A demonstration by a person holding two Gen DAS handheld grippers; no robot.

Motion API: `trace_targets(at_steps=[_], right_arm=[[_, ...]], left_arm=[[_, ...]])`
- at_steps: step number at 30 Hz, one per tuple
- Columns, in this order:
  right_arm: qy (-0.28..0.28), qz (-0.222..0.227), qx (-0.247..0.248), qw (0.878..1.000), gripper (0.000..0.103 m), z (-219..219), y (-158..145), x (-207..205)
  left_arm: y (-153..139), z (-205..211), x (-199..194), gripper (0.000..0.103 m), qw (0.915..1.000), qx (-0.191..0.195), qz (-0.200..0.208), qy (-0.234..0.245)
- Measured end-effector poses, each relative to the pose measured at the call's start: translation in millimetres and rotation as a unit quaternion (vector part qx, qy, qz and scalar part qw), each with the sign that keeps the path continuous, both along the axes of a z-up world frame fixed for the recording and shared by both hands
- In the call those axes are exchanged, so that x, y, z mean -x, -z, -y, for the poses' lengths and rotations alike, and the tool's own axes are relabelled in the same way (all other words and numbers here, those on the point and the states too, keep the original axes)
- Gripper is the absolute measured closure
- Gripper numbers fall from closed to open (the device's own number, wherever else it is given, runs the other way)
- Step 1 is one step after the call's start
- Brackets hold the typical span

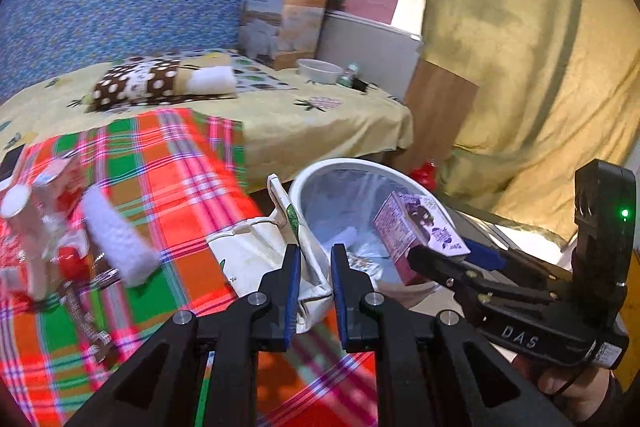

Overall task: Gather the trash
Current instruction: 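Carry the carton and paper bag over the trash bin and open both tools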

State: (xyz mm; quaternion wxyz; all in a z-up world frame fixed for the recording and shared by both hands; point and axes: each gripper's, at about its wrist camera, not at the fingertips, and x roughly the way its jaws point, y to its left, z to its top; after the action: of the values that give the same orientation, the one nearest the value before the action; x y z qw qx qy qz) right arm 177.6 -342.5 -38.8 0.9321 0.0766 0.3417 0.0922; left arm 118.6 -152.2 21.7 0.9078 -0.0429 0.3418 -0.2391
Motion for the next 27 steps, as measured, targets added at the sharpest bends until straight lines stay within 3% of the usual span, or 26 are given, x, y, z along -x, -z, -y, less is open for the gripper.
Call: trace_targets(at_steps=[11, 27], right_arm=[[0.031, -0.019, -0.002, 0.999, 0.044, 33.0, 11.9, -9.4], [0.041, -0.049, 0.011, 0.998, 0.044, 49.2, 23.9, -21.0]], left_arm=[[11.9, 55.1, -28.4, 0.087, 0.9986, 0.005, -0.014, 0.051], [34.8, 83.3, -56.6, 0.087, 0.9952, 0.01, -0.042, 0.088]])
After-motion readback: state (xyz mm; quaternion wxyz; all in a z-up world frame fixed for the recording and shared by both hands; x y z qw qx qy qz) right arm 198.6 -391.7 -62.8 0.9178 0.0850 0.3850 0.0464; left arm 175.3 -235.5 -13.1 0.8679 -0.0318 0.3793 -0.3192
